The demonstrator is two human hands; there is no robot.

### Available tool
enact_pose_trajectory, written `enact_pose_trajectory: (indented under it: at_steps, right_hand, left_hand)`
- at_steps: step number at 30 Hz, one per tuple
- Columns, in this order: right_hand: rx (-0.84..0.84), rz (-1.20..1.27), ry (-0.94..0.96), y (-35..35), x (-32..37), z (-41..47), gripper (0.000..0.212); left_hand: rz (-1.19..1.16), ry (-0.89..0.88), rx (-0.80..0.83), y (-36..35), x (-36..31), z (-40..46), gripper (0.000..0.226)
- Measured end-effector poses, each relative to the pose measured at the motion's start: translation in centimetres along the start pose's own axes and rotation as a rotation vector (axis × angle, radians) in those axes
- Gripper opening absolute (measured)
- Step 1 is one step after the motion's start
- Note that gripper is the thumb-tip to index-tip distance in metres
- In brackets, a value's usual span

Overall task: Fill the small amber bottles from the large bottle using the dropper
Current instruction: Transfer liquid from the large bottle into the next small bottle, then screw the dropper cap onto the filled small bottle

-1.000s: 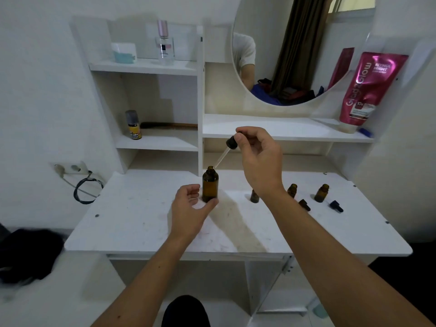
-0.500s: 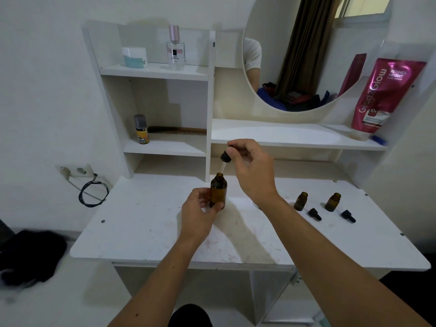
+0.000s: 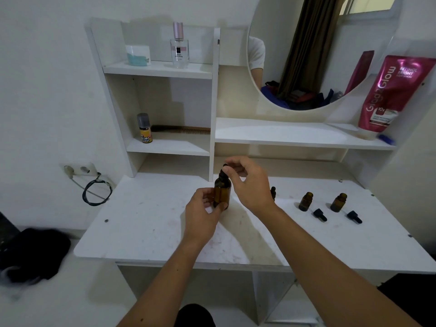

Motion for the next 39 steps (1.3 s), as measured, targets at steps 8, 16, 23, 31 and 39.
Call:
enact_pose_trajectory:
  at_steps: [8,16,23,31,39]
  right_hand:
    - [-0.057,0.050,0.014,2.1,-0.1,-1.2,0.019]
    - [-0.135,0.044,-0.002,7.8,-2.3,-4.8,0.024]
    - [-0.240,-0.005,-0.136,14.9,-8.9,-8.0,0.025]
    - [-0.302,-0.218,-0.350,19.5,-16.9,-9.2,0.026]
    - [-0.218,-0.345,-0.461,18.3,-19.4,-7.6,0.028]
  left_hand:
    - [0.031,0.027,-0.033,0.1,0.3,-0.1,0.061]
    - [0.021,0.003,-0.075,-0.1,-1.7,-2.5,0.058]
    - [-0.070,-0.043,0.163,-7.3,-4.6,-5.8,0.049]
    - [-0.077,-0.113,0.362,-16.2,-7.5,-6.3,0.056]
    - [-0.036,-0.146,0.376,-19.7,-7.5,-4.3,0.055]
Point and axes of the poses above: each hand's wrist, its own z-axis towards the middle knuckle, its own y-axis out of the back of the hand, x = y × z, the point moved 9 cm from there along z, towards the middle knuckle, and after that the axes turned 12 degrees about -y, right-handed, at the moved point
